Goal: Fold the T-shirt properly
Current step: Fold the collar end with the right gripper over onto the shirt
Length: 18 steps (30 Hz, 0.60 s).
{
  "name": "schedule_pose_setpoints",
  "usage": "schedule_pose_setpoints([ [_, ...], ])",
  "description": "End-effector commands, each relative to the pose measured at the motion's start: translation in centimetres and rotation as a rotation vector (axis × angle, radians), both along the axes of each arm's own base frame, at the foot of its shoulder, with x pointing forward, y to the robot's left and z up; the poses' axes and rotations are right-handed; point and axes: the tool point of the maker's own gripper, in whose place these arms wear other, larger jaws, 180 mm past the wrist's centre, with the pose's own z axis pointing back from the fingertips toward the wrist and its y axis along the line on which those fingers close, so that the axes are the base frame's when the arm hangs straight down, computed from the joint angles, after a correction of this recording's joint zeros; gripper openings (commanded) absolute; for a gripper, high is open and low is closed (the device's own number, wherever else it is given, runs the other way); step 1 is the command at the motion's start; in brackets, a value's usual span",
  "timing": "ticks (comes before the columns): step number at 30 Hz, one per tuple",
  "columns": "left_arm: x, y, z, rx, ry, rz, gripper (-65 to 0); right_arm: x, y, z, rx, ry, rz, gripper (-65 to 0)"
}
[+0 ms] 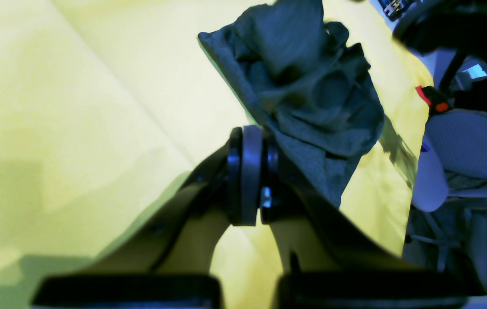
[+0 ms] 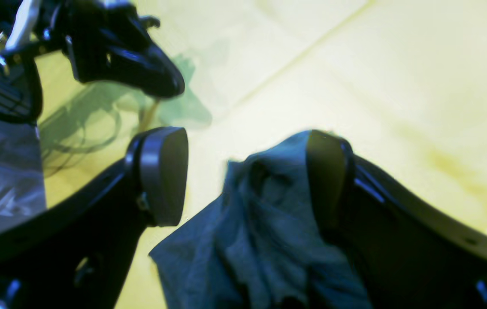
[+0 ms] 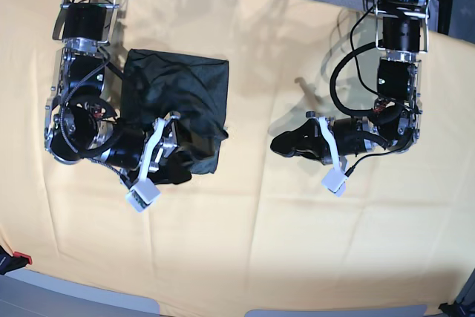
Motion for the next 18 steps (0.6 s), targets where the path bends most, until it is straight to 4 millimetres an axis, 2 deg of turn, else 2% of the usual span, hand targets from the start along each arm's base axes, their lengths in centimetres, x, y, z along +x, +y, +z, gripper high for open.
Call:
schedule_pose_setpoints([
  [1, 1.0, 0.1, 1.9, -0.032, -0.055, 0.004, -65.0, 0.8, -0.3, 2.1, 0.002, -0.063, 0.01, -20.4],
  [9, 0.9, 0.1, 1.9, -0.029, -0.054, 0.003, -65.0, -0.7, -3.8, 4.1, -0.103, -0.087, 0.093, -22.1],
  [15, 1.0, 0.1, 1.9, -0.032, -0.055, 0.004, -65.0, -1.4, -6.6, 2.7, -0.195, -0.054, 0.069, -32.4],
  [17, 1.0, 0.1, 1.9, -0.031, -0.055, 0.004, -65.0, -1.2, -7.9, 2.3, -0.231, -0.047, 0.035, -39.6],
  [18, 1.0, 0.1, 2.0, -0.032, -0.055, 0.004, -65.0, -1.0, -8.7, 2.1, -0.25, -0.045, 0.008, -46.2],
])
